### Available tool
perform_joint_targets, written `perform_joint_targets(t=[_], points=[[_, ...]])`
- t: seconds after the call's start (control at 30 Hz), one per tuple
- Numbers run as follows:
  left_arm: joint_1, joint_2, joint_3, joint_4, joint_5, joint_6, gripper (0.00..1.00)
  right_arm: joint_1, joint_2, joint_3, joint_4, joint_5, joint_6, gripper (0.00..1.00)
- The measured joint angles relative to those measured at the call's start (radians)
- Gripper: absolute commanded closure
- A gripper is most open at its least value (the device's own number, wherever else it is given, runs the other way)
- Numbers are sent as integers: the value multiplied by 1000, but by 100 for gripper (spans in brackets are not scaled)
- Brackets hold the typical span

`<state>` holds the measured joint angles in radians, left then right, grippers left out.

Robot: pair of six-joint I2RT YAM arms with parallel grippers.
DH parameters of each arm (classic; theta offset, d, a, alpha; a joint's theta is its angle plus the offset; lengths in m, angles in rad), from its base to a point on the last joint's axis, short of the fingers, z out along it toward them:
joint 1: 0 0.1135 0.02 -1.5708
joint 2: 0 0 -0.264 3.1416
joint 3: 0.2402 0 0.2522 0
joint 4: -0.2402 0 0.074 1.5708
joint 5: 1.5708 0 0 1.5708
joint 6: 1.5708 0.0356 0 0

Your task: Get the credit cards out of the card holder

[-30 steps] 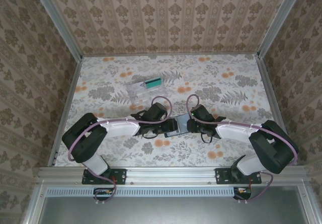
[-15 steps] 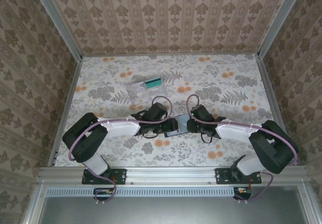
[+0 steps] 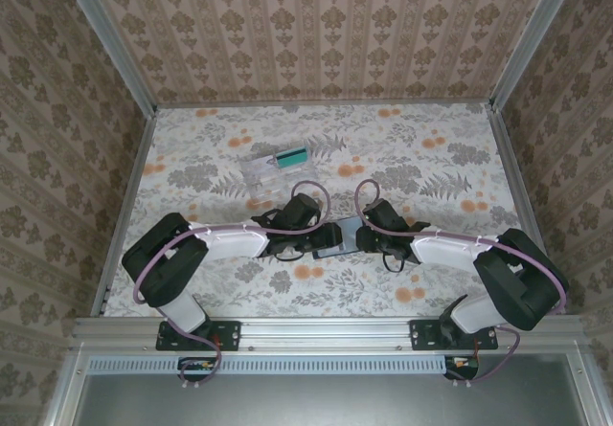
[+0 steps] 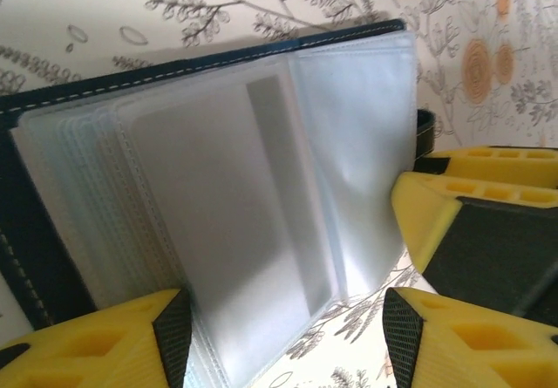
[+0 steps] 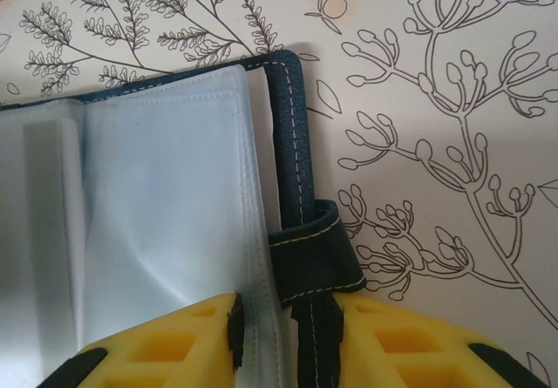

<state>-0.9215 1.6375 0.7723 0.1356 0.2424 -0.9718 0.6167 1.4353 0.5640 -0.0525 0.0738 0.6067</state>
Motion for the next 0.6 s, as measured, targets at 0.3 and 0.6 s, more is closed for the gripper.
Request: perform_joint_targets(t=[0.3, 0.6], points=[[-15, 0, 0, 178, 70, 3, 37, 0, 0, -2, 2, 0, 0, 66], [-20, 51, 51, 211, 107, 8, 37, -5, -3, -5, 1, 2, 18, 66]])
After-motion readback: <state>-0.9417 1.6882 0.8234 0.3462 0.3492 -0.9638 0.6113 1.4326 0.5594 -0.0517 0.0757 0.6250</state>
